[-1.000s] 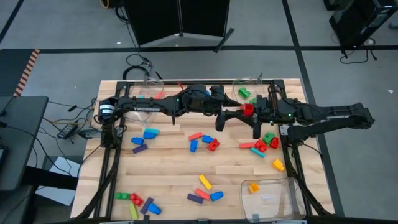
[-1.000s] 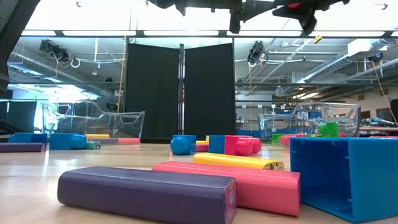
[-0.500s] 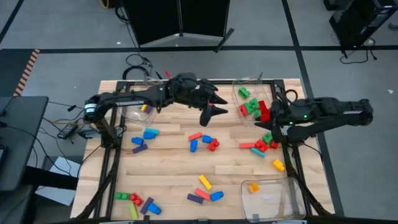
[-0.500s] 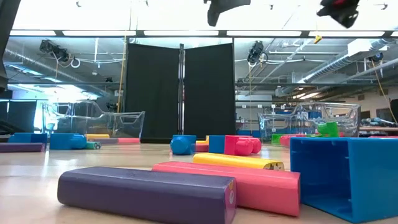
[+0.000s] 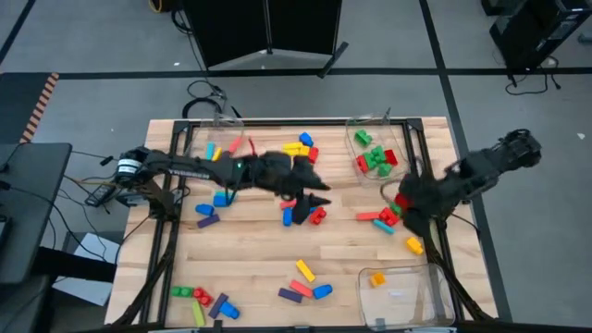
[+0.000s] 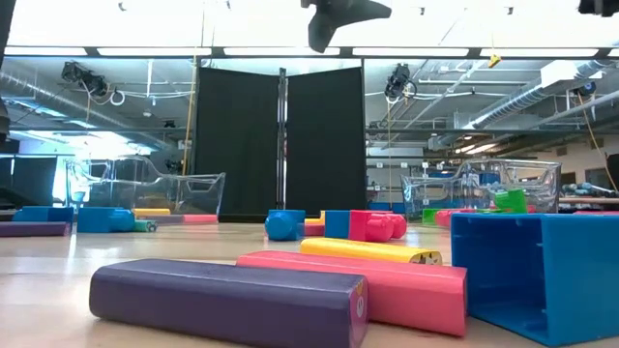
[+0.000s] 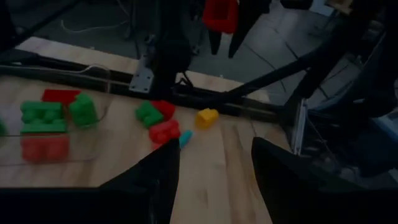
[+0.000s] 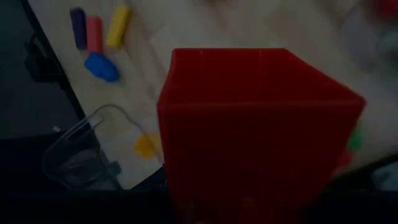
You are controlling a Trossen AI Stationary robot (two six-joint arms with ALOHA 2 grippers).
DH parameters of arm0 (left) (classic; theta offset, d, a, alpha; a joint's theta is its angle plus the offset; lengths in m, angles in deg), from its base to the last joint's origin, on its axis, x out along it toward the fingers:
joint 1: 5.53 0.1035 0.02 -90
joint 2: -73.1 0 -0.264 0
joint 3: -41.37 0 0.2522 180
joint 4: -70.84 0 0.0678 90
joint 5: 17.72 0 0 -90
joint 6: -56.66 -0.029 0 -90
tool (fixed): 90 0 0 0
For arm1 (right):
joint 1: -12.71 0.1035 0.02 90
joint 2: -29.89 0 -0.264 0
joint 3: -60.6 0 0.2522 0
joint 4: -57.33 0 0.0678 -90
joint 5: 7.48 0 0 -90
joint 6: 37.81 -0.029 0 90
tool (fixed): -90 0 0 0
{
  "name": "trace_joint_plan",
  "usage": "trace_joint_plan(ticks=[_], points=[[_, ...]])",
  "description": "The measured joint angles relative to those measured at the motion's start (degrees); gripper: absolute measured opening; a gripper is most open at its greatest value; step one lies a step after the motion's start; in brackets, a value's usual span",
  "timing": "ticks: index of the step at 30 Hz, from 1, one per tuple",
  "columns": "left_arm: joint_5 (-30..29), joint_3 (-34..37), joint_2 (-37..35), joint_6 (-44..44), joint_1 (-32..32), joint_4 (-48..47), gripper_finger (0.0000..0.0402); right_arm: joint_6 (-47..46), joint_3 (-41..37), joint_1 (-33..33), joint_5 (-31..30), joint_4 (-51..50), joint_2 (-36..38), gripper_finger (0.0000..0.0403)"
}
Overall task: Sort blocks by size
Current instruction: Put the yellow 1 stud game piece into the bottom transparent bin
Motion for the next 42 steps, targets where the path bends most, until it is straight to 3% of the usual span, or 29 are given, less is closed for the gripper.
trace_joint_plan(ticks=[10, 17, 25, 39, 42], points=[[-17.11, 22.75, -18.56, 4.48, -8.12, 4.13, 0.0206, -36.04, 0.02, 20.09, -3.13, 2.30, -12.60, 0.0116], [-17.58, 35.32, -33.90, 6.75, -11.73, 4.25, 0.0206, -52.11, 0.02, 26.29, 3.82, 5.39, -21.03, 0.0116], [-16.30, 41.72, -43.24, 10.13, -16.07, 4.33, 0.0206, -54.24, 0.02, 29.32, 4.37, 17.70, -30.32, 0.0116], [-15.60, 41.69, -42.99, 10.23, -19.34, 4.38, 0.0206, -48.69, -0.04, 29.87, 8.94, 25.13, -44.51, 0.0117], [-15.57, 41.69, -42.98, 10.02, -19.34, 4.41, 0.0206, -48.38, -1.68, 29.87, 8.94, 31.10, -45.46, 0.0117]])
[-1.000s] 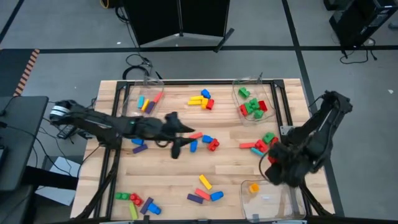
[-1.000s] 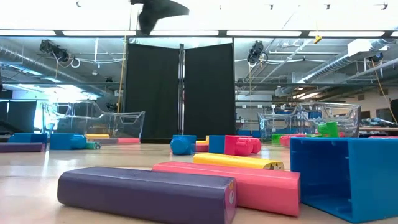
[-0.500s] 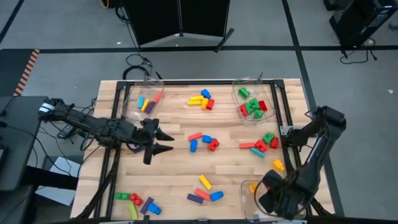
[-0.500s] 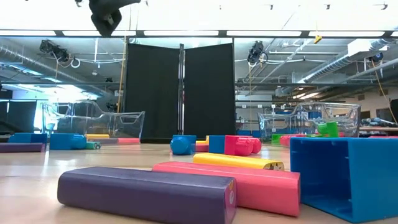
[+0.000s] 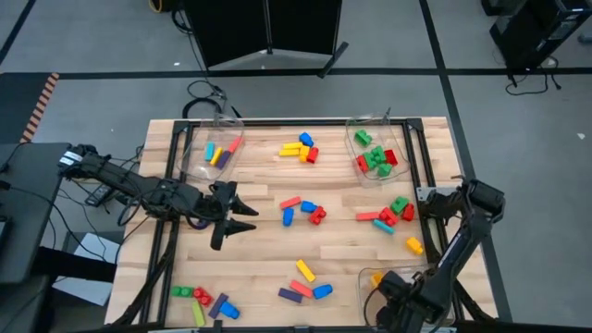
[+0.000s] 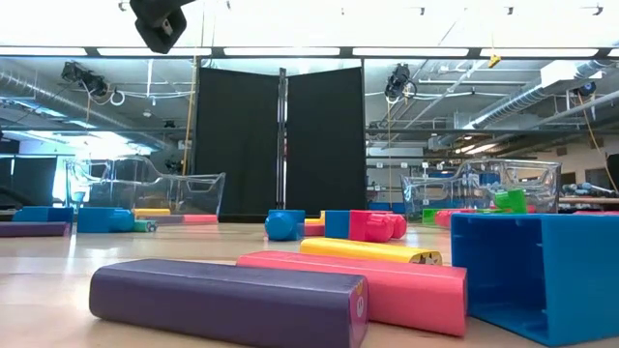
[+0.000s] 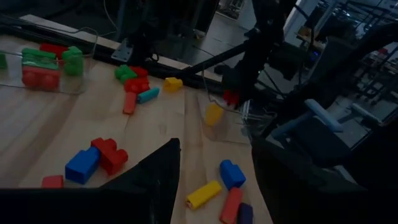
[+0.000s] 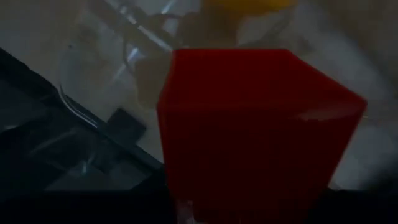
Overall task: Sort blocks by size
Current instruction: Put the yellow 1 stud game piece into the bottom transparent bin
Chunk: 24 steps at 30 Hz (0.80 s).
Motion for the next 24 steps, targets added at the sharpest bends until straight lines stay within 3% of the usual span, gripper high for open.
trace_joint_plan(ticks=[4, 11, 24], points=[[-0.01, 0.00, 0.01, 0.22, 0.04, 0.02, 0.0206, -1.71, -4.87, -0.02, -0.15, 7.61, -0.10, 0.0117], [0.39, 0.00, 0.01, 1.53, -0.04, -0.02, 0.0206, -4.51, -7.19, 0.17, -0.11, 9.11, 0.29, 0.0127], [0.37, 0.00, 0.01, -1.72, -0.04, -0.08, 0.0204, -4.55, -7.17, 0.33, 2.90, 9.31, 3.24, 0.0209]])
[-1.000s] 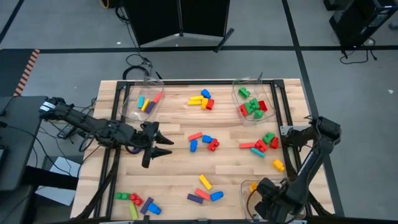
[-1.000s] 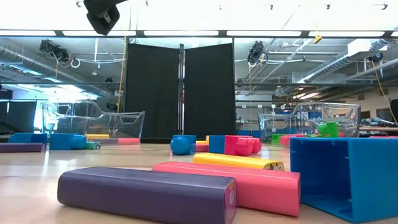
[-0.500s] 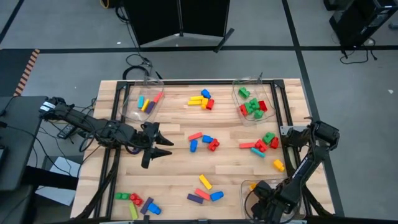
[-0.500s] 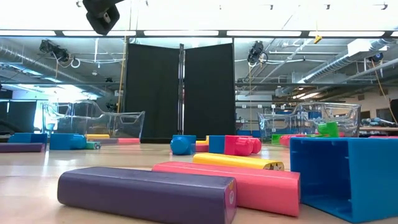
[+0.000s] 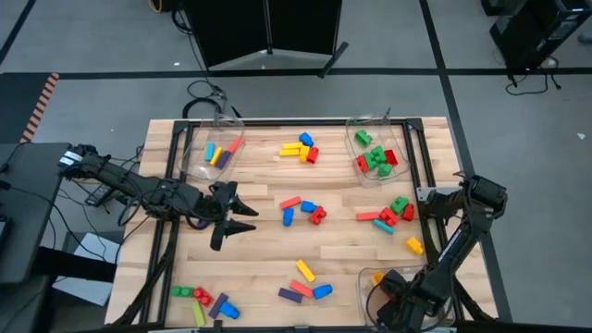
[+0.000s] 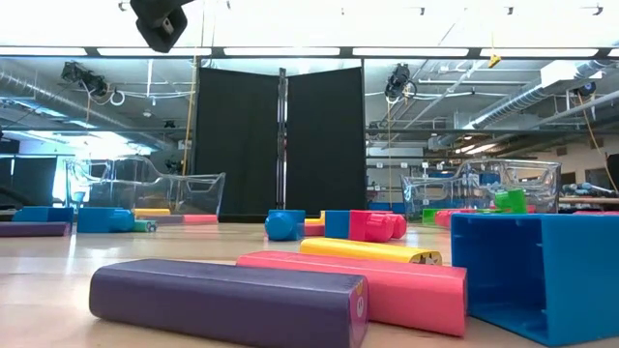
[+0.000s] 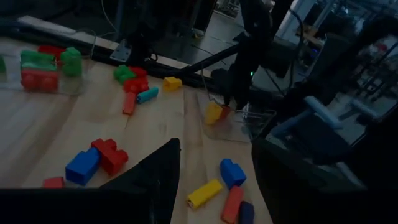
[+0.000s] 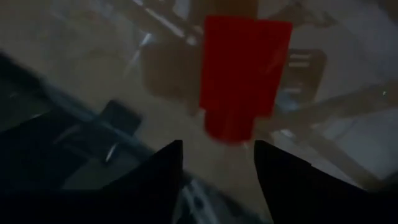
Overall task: Sort blocks by size
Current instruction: Put the yellow 1 stud game piece into the bottom transparent bin, then put the yellow block into the top left transparent bin
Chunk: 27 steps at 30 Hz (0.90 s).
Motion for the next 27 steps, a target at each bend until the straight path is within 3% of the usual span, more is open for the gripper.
trace_joint_plan(ticks=[6, 12, 21, 27], points=[[-0.50, -0.02, 0.02, -3.98, 0.00, 0.00, 0.0204, -3.19, 0.00, 0.02, -2.77, -1.70, 6.83, 0.0217], [-0.85, -0.04, 0.02, -4.25, 0.00, 0.00, 0.0204, -4.05, 1.86, 0.02, -7.52, -7.56, 13.27, 0.0190], [-0.88, -0.04, 0.02, -4.27, 0.00, -0.17, 0.0204, 6.55, 25.13, -4.54, -19.95, -35.53, 10.65, 0.0143], [-0.90, -0.05, 0.04, -4.27, -0.02, -0.17, 0.0204, 23.65, 35.02, -12.60, -29.90, -34.98, 4.87, 0.0135]])
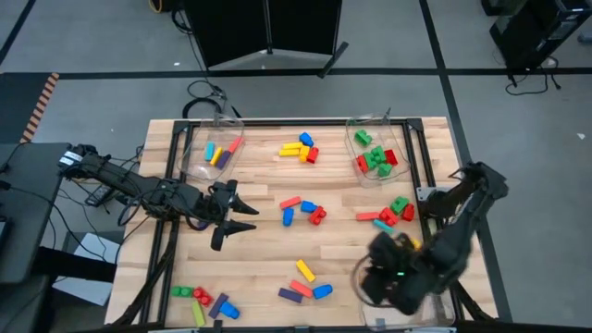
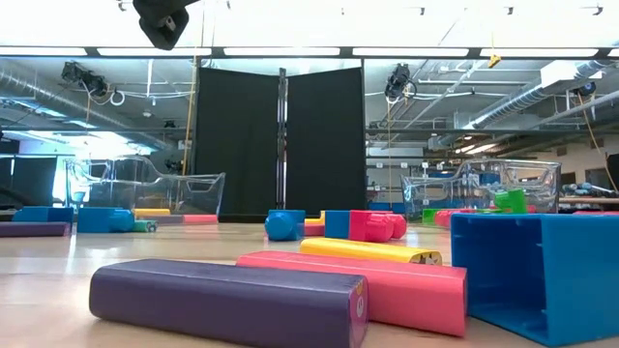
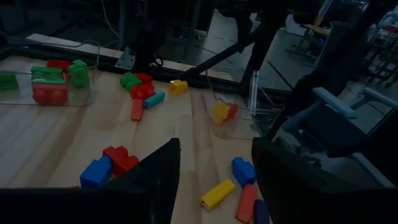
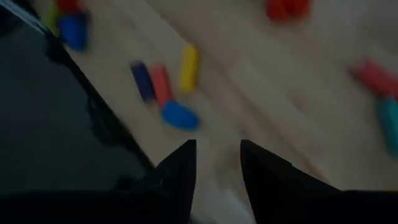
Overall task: Sort blocks by size
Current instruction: Put the yellow block into the top left transparent bin
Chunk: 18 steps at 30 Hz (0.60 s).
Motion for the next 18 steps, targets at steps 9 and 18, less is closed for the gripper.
trace_joint_plan(ticks=[9, 18], points=[[-0.02, -0.01, 0.01, 0.36, 0.00, 0.00, 0.0204, 16.43, 0.22, -9.98, -10.92, 16.63, -10.31, 0.0138], [-0.02, -0.01, 0.01, 1.87, 0.00, 0.00, 0.0204, 22.30, 0.21, -15.15, 2.73, 24.79, -19.82, 0.0139]])
